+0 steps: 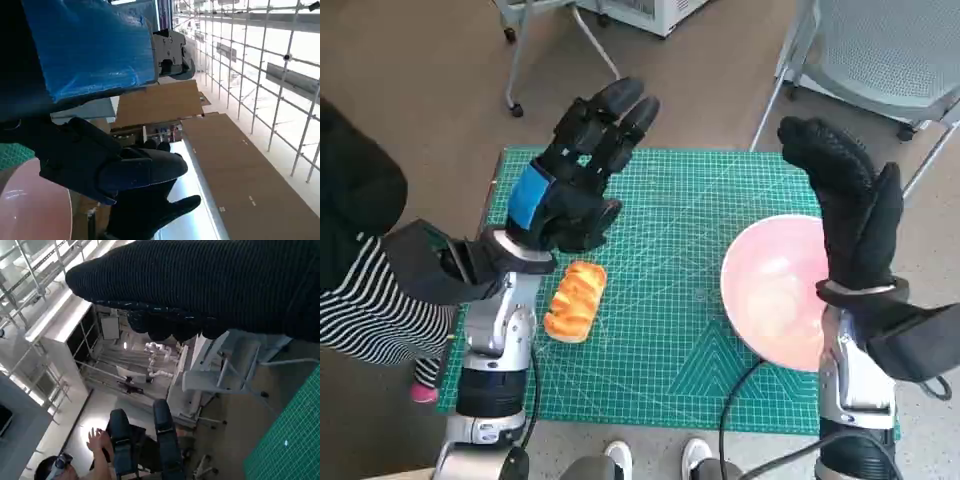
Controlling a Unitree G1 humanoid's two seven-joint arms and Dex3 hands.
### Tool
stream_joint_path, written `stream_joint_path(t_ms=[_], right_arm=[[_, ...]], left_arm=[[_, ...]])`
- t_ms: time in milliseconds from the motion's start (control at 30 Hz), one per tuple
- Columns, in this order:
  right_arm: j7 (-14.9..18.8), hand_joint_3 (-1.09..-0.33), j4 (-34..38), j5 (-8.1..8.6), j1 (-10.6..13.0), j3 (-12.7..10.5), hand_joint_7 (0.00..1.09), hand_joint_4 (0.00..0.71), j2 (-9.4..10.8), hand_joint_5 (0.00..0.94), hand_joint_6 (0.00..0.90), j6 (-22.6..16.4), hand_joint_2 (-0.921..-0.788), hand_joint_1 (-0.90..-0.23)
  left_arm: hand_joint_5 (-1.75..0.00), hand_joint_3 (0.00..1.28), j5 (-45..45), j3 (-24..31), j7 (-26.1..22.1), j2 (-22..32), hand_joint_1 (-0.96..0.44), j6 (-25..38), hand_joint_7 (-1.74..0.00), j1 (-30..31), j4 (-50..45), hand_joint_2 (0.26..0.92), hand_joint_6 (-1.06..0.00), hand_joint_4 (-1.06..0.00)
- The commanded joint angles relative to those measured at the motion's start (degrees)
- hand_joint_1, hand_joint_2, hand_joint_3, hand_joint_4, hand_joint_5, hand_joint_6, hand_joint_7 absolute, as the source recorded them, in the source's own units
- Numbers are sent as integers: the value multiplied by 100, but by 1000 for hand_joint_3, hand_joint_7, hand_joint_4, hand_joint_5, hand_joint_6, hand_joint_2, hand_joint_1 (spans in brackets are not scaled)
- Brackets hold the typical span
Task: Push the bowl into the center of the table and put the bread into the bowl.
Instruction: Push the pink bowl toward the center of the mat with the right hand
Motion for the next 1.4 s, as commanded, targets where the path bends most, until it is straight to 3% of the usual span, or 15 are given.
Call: stream_joint_path(t_ms=[33,1200,1400], right_arm=[[59,-711,65,39,45,-12,571,244,-20,4,125,67,-921,-735],[107,-708,-10,49,134,-65,575,245,-57,3,121,67,-921,-740],[226,-705,-13,181,251,-266,574,245,-216,3,121,5,-921,-740]], left_arm=[[-177,583,-52,18,1,12,-602,14,-512,-78,-22,767,1,1],[-171,583,15,-6,18,23,-606,-46,-518,-32,-23,768,1,1],[-170,584,10,-9,20,22,-605,-40,-518,0,-58,768,1,1]])
